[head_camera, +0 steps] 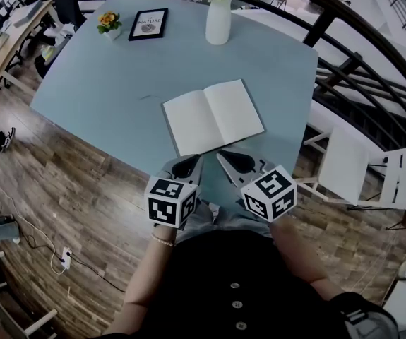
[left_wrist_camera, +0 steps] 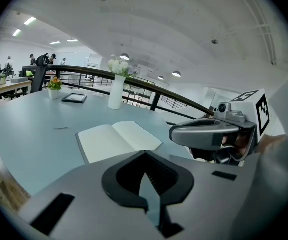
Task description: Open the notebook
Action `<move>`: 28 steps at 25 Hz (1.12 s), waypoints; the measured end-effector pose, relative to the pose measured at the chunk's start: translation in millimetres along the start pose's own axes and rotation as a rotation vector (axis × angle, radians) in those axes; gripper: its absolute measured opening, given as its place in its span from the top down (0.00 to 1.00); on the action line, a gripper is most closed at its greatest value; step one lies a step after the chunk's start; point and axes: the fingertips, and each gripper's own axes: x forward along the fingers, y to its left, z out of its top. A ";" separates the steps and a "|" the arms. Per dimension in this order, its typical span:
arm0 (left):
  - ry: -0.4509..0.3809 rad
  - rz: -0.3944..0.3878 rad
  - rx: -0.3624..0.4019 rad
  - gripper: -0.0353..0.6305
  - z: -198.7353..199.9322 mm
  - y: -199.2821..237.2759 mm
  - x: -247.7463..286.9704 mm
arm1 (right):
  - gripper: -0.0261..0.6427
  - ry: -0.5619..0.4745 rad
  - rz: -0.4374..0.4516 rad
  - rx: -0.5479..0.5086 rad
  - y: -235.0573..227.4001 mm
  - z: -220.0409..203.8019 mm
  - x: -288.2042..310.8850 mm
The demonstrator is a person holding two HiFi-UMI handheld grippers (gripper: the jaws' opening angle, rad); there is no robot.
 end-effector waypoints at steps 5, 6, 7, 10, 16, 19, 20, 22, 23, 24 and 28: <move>0.004 -0.003 0.000 0.92 0.5 -0.1 1.1 | 0.95 0.004 0.004 0.002 0.5 -0.8 2.1; 0.006 -0.003 -0.001 0.92 0.1 0.2 1.0 | 0.95 0.004 0.005 0.003 1.1 -0.9 2.5; 0.006 -0.004 -0.001 0.92 -0.3 0.5 0.9 | 0.95 0.005 0.005 0.003 1.8 -0.9 2.8; 0.003 -0.008 -0.005 0.92 -0.3 1.0 0.9 | 0.95 0.007 0.003 0.004 1.9 -1.8 3.4; 0.008 -0.022 -0.011 0.92 -3.4 0.0 3.1 | 0.95 0.020 -0.002 0.010 -1.4 -5.9 5.2; 0.011 -0.023 -0.011 0.92 -3.6 0.8 3.4 | 0.95 0.026 -0.004 0.013 -2.6 -8.0 6.2; 0.012 -0.022 -0.011 0.92 -4.2 1.1 3.6 | 0.95 0.027 -0.004 0.014 -2.7 -8.9 6.4; 0.011 -0.023 -0.011 0.92 -5.3 1.0 4.4 | 0.95 0.030 -0.003 0.014 -2.8 -10.6 6.8; 0.012 -0.025 -0.011 0.92 -5.5 0.4 4.5 | 0.95 0.030 -0.003 0.013 -2.7 -11.2 7.0; 0.013 -0.028 -0.011 0.92 -5.6 -0.7 4.2 | 0.95 0.030 -0.003 0.013 -2.5 -11.6 7.1; 0.013 -0.035 -0.018 0.92 -5.4 -2.9 3.9 | 0.95 0.029 -0.004 0.015 -2.3 -11.1 7.1</move>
